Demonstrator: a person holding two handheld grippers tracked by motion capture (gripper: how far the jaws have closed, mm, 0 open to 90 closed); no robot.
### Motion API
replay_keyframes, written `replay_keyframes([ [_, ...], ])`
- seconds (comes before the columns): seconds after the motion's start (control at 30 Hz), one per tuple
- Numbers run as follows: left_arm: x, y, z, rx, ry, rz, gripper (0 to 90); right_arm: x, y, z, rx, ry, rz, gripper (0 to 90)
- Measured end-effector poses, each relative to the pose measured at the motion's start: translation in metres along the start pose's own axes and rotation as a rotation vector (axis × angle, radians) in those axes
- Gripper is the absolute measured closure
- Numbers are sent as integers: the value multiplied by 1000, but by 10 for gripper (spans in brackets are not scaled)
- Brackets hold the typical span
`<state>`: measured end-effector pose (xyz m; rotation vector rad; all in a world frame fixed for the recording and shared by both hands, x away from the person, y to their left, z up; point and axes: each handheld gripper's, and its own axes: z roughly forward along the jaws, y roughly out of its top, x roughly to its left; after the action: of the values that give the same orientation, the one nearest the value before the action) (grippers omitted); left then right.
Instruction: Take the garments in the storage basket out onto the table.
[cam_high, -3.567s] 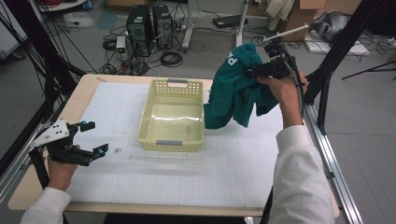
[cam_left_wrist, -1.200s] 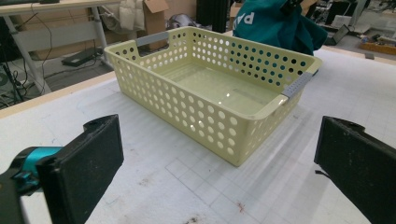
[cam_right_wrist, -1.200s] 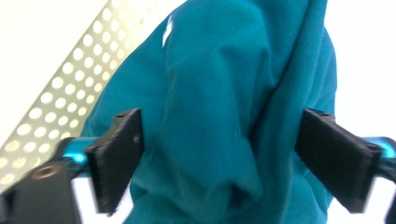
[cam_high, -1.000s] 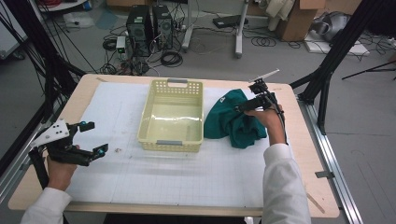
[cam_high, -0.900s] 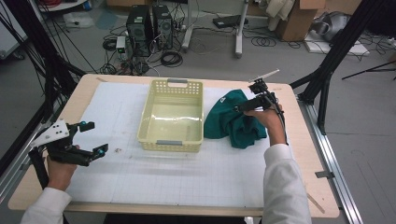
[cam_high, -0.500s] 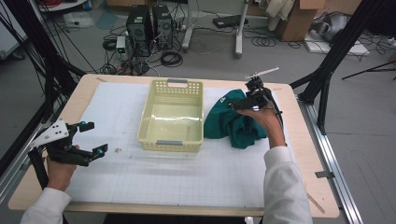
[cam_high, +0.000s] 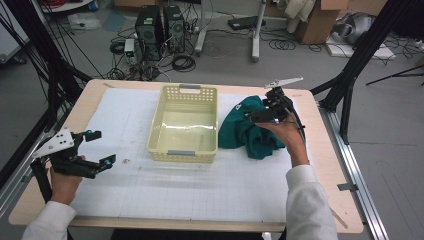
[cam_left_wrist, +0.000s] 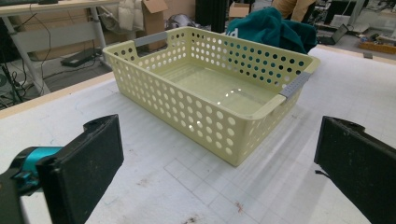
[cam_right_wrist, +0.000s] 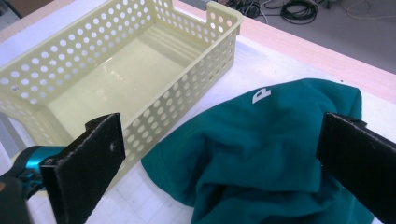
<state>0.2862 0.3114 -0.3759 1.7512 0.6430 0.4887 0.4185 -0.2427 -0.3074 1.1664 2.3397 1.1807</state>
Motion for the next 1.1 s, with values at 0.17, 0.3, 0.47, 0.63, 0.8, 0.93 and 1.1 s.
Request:
replay_keyframes([
  [0.17,0,0,0,0,3,2,17,1,-7,-3,-24,12,-18,2],
  [0.3,0,0,0,0,5,1,18,4,-15,-6,-65,43,-64,2],
  [0.47,-1,0,0,-2,4,0,17,9,-23,-9,-90,37,-63,2],
  [0.63,-1,0,0,0,4,1,17,16,-34,-15,-143,32,-80,2],
  [0.8,-1,0,0,1,4,4,18,21,-45,-19,-197,33,-94,2],
  [0.93,-1,0,0,1,4,3,17,25,-53,-23,-243,48,-118,2],
  [1.1,-1,0,0,1,6,0,17,30,-58,-25,-284,71,-139,2],
])
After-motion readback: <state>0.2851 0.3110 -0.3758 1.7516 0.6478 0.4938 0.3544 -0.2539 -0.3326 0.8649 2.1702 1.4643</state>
